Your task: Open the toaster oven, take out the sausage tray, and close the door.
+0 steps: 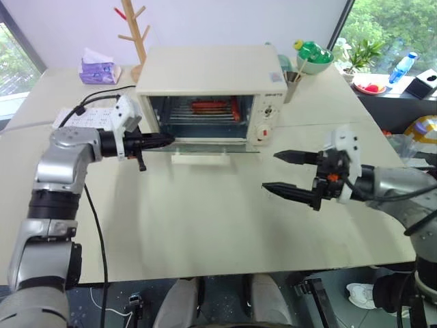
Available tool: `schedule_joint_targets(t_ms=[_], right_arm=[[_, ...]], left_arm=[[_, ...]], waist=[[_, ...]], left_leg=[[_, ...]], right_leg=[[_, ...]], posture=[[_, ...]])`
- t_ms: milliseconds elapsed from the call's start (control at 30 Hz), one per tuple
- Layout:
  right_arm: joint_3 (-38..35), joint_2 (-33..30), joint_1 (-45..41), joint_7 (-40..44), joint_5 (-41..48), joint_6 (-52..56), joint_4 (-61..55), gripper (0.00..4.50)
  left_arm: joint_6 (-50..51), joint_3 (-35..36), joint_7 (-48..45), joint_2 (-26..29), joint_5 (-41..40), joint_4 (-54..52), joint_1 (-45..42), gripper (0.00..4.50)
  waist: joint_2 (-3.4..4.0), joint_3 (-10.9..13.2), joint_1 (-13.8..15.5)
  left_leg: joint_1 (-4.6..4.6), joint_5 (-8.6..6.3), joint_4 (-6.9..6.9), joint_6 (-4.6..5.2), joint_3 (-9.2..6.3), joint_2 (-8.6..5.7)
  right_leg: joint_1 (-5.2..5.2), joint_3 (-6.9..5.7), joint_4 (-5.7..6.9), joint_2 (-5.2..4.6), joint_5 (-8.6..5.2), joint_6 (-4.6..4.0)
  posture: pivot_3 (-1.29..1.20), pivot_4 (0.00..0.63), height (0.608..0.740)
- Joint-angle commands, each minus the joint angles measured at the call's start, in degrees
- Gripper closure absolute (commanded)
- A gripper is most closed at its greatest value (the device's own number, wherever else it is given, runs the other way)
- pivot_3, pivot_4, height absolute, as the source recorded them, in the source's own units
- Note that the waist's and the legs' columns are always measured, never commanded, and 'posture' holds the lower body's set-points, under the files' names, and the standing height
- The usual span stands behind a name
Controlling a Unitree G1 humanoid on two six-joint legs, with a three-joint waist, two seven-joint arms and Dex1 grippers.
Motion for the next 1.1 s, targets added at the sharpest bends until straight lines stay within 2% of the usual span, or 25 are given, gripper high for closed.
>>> schedule_joint_targets(t_ms=[33,267,600,867,1100], right_arm=[[-2.0,-0.5,-1.3,-1.7,2.2,0.5,0.5,0.00],[-1.3,-0.8,-1.9,-2.2,2.6,0.1,1.3,0.00],[0.3,-0.1,-2.9,-3.4,2.0,-0.9,2.7,0.00],[0.3,0.2,-2.1,-4.6,2.4,-1.8,1.6,0.00],[1.0,-0.2,-3.0,-4.3,1.4,-2.9,3.6,0.00]], left_arm=[[1.9,2.0,3.1,-1.3,-2.2,-5.2,2.4,4.47],[2.6,2.0,7.5,-4.0,-2.5,-7.6,7.1,4.47],[-2.3,-1.3,10.7,-7.4,1.8,-3.8,9.6,4.47],[-9.6,-4.3,11.4,-6.8,8.1,3.1,9.5,4.47],[-8.2,-1.5,10.7,-5.6,6.3,1.9,8.9,4.47]], waist=[[0.00,0.0,0.3],[0.00,0.0,1.1],[-0.01,0.0,1.6],[0.03,-0.1,1.2],[0.03,-0.1,1.2]], left_leg=[[-0.04,-0.01,0.03,0.01,-0.01,-0.01],[-0.18,-0.03,0.18,0.05,-0.01,-0.06],[-0.21,-0.03,0.23,0.04,-0.02,-0.09],[-0.22,-0.04,0.20,0.06,0.00,-0.05],[-0.21,-0.04,0.21,0.06,0.02,-0.05]], right_leg=[[0.00,0.00,-0.01,-0.01,0.01,0.01],[-0.03,-0.02,-0.08,-0.06,0.09,0.12],[0.02,-0.03,-0.13,-0.08,0.10,0.11],[-0.05,-0.02,-0.16,-0.07,0.11,0.10],[-0.05,-0.03,-0.16,-0.06,0.13,0.09]], posture=[[0.00,0.150,0.740],[0.00,0.150,0.740],[0.00,0.150,0.740],[0.00,0.150,0.740],[0.00,0.150,0.740]])
